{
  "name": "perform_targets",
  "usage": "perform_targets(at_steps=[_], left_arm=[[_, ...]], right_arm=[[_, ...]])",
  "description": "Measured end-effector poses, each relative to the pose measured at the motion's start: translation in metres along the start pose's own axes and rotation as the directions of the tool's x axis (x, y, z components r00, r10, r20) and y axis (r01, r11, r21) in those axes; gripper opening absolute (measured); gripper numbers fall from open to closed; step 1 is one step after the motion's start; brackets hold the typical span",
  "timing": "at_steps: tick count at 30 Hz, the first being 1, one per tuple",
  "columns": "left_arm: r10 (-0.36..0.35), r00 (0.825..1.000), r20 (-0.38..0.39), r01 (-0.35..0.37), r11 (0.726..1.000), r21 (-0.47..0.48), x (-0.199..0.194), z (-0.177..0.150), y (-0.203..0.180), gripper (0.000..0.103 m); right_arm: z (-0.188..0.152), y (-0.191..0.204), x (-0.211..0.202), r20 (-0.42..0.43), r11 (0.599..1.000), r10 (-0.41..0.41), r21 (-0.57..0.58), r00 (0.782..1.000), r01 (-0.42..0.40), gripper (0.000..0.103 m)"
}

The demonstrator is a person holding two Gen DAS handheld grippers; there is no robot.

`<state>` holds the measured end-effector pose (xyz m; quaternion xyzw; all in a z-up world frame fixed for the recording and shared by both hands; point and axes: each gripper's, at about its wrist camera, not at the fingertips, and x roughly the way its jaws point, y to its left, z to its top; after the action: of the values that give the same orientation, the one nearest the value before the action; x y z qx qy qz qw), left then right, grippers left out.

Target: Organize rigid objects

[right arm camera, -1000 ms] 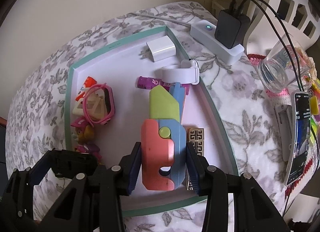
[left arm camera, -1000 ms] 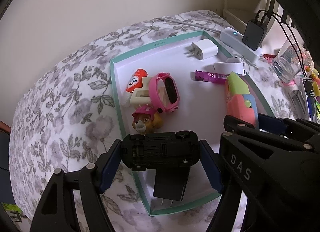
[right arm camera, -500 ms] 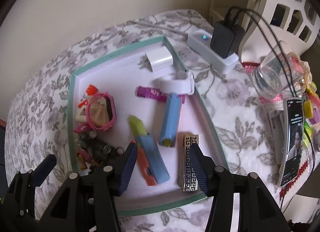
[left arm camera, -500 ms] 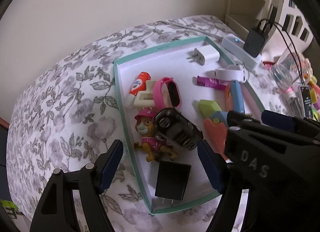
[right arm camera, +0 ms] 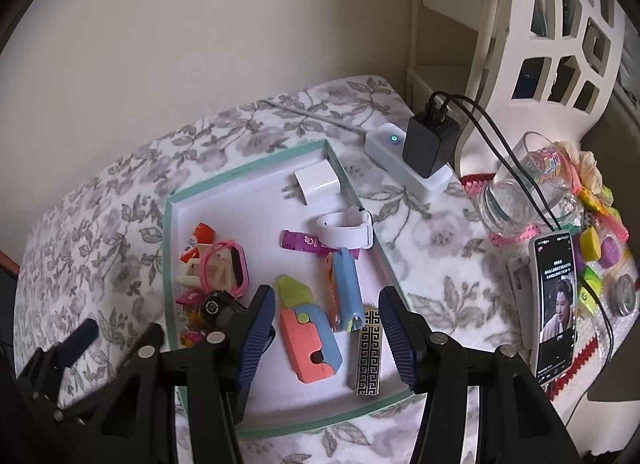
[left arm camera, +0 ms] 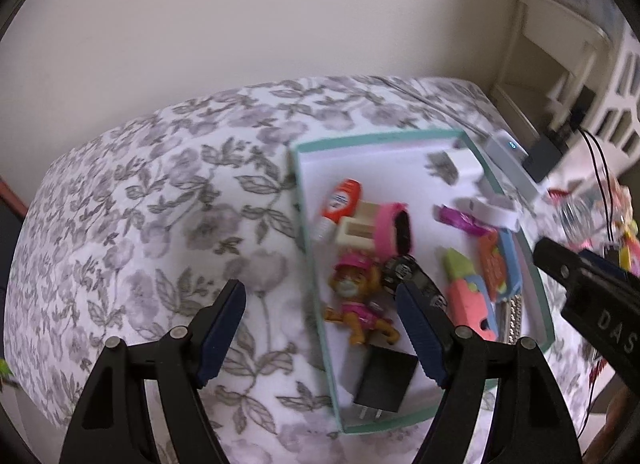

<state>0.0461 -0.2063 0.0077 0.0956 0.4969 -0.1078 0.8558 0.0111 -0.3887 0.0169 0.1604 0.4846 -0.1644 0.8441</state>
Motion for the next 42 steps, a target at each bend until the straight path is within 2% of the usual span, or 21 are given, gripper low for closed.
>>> perform_targets(at_steps=[2,4,8,12,15,20,23,31,34,42], left_arm=[[0.013,1.000,0.003,-0.013,0.999,-0.030,-0.001,0.002,0.011,0.078],[0.023,1.000,0.005,-0.023,0.998,-0.059,-0.002,0.005,0.022,0.078],[0.045,0.999,0.006,-0.044,0.993,-0.111,-0.003,0.008,0.042,0.078],[0.065,0.998,0.003,-0.064,0.986,-0.156,-0.003,0.010,0.060,0.079],[0.069,0.998,-0.005,-0.068,0.979,-0.192,-0.001,0.011,0.073,0.091],[0.082,0.997,-0.013,-0.082,0.969,-0.234,0.001,0.011,0.088,0.092],[0.093,0.995,-0.018,-0.095,0.965,-0.245,0.002,0.010,0.092,0.093],[0.106,0.994,-0.011,-0.105,0.968,-0.230,-0.005,0.004,0.094,0.093],[0.108,0.994,-0.013,-0.108,0.969,-0.222,-0.008,0.000,0.094,0.093],[0.110,0.994,-0.017,-0.111,0.969,-0.222,-0.016,-0.010,0.096,0.093]], right_arm=[[0.000,0.003,0.000,-0.002,1.000,0.007,-0.005,1.000,-0.007,0.059],[-0.001,0.006,0.000,-0.004,1.000,0.015,-0.013,1.000,-0.015,0.069],[-0.003,0.016,0.000,0.005,0.999,0.003,-0.048,1.000,-0.002,0.070],[-0.003,0.023,-0.001,0.014,0.997,0.000,-0.077,1.000,0.001,0.079],[-0.004,0.028,-0.001,0.017,0.996,-0.005,-0.093,1.000,0.007,0.082],[-0.005,0.033,0.000,0.018,0.994,-0.007,-0.113,1.000,0.009,0.087],[-0.006,0.035,0.001,0.022,0.992,-0.007,-0.122,1.000,0.010,0.092],[-0.009,0.045,-0.003,0.037,0.987,-0.002,-0.159,0.999,0.007,0.094],[-0.011,0.050,-0.006,0.048,0.984,-0.002,-0.176,0.999,0.010,0.103],[-0.016,0.056,-0.008,0.044,0.983,0.010,-0.183,0.999,-0.002,0.103]])
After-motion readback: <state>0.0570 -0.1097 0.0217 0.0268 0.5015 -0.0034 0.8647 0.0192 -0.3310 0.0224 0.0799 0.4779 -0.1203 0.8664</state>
